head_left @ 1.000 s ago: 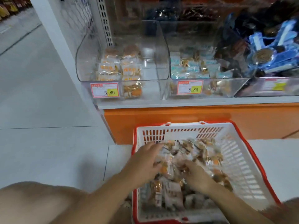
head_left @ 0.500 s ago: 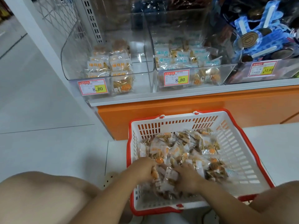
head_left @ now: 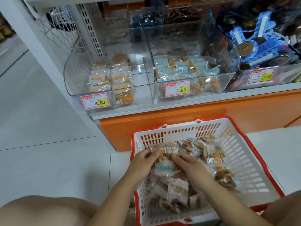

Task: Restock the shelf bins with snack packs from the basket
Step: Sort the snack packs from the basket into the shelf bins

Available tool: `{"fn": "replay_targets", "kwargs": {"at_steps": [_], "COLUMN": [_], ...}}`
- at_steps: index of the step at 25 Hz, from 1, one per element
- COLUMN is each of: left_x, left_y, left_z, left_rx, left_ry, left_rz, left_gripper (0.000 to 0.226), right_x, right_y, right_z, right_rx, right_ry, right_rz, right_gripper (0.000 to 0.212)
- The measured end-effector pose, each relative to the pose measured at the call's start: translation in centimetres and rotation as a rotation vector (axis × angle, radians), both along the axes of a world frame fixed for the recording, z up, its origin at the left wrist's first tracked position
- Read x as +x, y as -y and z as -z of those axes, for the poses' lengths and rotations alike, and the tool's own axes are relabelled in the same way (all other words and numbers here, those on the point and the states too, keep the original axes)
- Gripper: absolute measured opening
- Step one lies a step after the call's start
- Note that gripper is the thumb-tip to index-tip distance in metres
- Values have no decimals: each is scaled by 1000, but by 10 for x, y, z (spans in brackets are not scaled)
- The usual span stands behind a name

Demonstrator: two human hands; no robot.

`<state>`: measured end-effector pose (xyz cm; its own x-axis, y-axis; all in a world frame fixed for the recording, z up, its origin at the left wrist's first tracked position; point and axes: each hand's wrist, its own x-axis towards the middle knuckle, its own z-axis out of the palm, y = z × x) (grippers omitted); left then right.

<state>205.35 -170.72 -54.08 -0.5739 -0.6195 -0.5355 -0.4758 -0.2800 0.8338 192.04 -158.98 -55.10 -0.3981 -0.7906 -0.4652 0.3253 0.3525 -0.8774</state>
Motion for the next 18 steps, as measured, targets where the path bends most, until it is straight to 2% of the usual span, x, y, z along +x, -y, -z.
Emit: {"fn": "replay_targets", "kwargs": {"at_steps": [4,8,10,14,16,18], "left_x": [-2,0,0,-7,-8,-10], "left_y": [-1,-1,0,-2,-6,-6], "left_z": [-3,-3,-2,-4,-7,-10], "left_rx": [95,29,44,366,379,367], "left_ry": [-8,-32,-76,-265,-246,-236], "left_rz": [-69,-22,-87,-381,-363,-327], "left_gripper": [37,38,45,25,19,18], "right_x": [-2,-4,-4,-6,-13,-22], "right_y": [0,2,4,3,1,2], "right_z": [-3,-3,-1,2,2,-1], "right_rx": [-57,-81,-120,-126,-135,-154], "right_ry": [129,145,207,310,295,301], "right_rz": [41,12,37,93,198,274], "right_gripper": [19,18,24,27,19,19]}}
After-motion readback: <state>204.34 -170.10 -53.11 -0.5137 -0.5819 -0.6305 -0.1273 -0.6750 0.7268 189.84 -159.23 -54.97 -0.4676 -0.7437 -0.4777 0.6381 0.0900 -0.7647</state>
